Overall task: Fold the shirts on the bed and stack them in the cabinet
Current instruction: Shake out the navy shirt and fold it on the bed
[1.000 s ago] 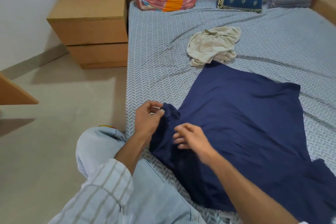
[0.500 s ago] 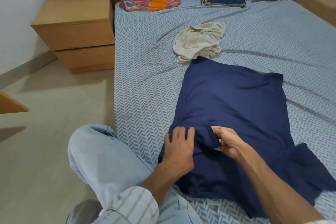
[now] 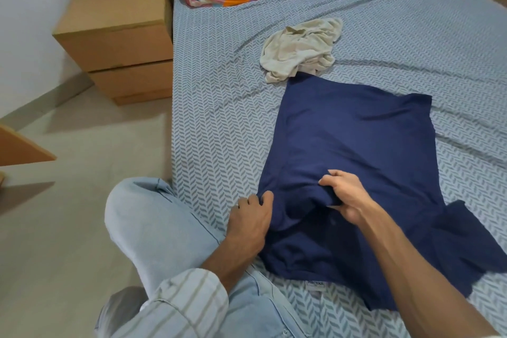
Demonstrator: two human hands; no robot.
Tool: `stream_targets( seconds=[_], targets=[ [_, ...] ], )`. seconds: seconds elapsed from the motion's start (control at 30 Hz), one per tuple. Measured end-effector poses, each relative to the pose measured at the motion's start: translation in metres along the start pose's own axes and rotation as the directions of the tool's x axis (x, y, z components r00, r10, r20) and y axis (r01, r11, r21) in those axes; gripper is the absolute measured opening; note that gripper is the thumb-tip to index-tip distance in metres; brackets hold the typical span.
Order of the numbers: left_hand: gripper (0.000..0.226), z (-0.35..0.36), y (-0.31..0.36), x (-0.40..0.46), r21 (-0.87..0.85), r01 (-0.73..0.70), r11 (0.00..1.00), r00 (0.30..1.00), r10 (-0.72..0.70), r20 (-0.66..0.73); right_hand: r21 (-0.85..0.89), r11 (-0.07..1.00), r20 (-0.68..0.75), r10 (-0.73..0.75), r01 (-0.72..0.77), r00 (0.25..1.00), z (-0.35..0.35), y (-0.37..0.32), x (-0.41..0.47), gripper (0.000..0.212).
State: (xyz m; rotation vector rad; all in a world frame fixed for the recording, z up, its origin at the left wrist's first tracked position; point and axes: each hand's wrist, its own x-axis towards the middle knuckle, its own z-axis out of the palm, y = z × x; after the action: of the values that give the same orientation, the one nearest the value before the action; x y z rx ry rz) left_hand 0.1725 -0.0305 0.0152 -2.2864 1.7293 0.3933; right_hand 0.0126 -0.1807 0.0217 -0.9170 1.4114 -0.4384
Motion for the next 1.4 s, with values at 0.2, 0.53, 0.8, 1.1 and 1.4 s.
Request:
stream_targets(
  seconds=[0.2,0.53,0.8,1.1,1.4],
  targets=[
    [0.062,-0.007,0.005,0.002,-0.072,-0.223,0.972,0.974,0.224,0.015,-0.058,0.998,-0.006,-0.013,0.012,1.000,-0.041,0.013,-0.002,0.021],
    [0.030,-0.040,0.050,0.123,-0.326,-0.292,0.899,0.954,0.249,-0.168,-0.493,0.866,-0.070,0.053,-0.081,0.996,-0.073,0.022,0.018,0.032],
    [0.025,-0.029,0.046,0.164,-0.414,-0.237,0.879,0.961,0.274,0.032,-0.787,0.550,0.008,-0.442,0.278,0.897,0.005,-0.107,0.116,0.021],
    [0.019,-0.008,0.032,0.175,-0.563,-0.269,0.781,0.950,0.311,-0.022,-0.781,0.583,-0.009,-0.365,0.221,0.931,0.109,-0.199,0.263,0.027],
    [0.021,-0.039,0.022,0.162,-0.707,-0.272,0.653,0.935,0.354,-0.032,-0.315,0.926,-0.202,-0.279,0.207,0.939,0.057,-0.205,0.266,0.012]
  ],
)
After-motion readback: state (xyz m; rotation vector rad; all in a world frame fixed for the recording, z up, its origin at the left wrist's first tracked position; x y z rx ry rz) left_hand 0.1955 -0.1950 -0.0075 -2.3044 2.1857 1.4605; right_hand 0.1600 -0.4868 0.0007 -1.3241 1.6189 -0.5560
